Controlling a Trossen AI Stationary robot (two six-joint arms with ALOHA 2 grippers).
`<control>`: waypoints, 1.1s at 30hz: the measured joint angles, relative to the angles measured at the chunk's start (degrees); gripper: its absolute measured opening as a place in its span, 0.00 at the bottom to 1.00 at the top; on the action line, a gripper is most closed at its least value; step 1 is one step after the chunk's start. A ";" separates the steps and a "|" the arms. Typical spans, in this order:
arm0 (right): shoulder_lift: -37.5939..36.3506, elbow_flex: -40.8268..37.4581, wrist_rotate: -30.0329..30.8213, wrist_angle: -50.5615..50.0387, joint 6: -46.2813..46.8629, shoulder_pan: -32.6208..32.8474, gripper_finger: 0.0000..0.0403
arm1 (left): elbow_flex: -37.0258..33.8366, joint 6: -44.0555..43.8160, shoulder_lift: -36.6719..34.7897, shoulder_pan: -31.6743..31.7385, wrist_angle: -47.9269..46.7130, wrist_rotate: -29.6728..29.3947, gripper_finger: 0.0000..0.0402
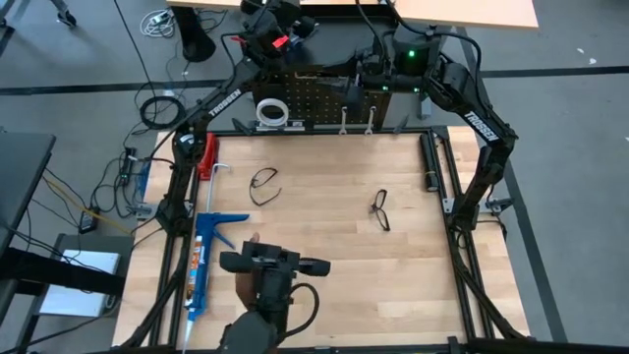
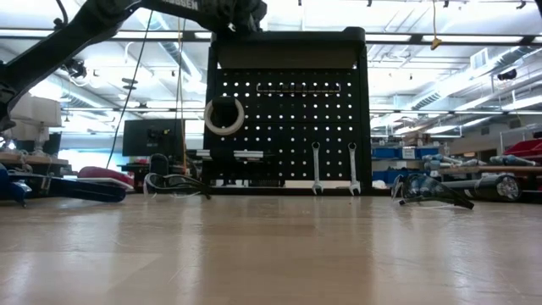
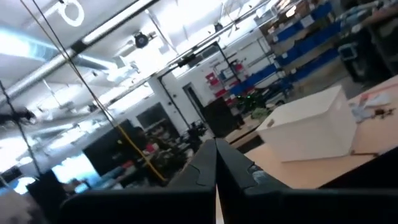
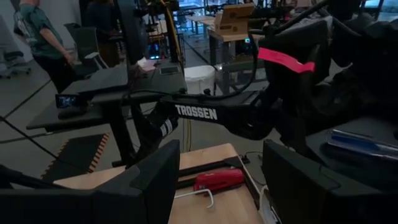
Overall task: Hang tools onto peg board
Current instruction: Remove the blue screwdriver from the black pegboard
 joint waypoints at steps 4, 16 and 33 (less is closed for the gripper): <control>0.00 0.00 -0.02 -0.03 -0.04 0.07 0.57 | 0.02 5.75 0.00 -0.04 0.72 -1.46 0.00; 0.00 0.00 -0.03 0.08 -0.52 -0.06 0.57 | 0.22 15.80 0.00 -2.65 1.70 -9.79 0.00; 0.00 0.00 -0.06 0.25 -0.93 -0.08 0.57 | 0.39 19.73 -8.55 -5.83 -6.00 -23.24 0.00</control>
